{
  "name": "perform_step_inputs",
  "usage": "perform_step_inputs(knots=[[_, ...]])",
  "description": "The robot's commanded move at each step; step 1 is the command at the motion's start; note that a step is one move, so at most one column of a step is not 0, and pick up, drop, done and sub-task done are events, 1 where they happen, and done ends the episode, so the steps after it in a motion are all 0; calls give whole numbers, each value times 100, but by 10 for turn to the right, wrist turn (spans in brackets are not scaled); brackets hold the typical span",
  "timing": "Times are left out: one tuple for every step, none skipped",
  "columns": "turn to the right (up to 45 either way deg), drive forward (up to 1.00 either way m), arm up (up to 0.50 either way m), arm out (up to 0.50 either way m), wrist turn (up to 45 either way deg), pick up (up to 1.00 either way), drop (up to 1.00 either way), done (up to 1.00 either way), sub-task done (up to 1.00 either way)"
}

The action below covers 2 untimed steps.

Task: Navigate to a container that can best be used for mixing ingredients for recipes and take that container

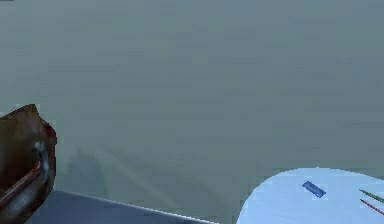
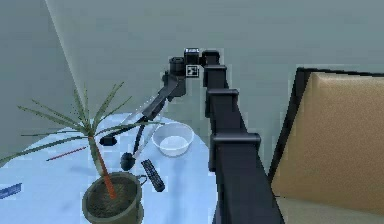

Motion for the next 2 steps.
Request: perform_step_inputs(knots=[[0,0,0,0,450,0,0,0,0],[0,0,0,0,450,0,0,0,0]])
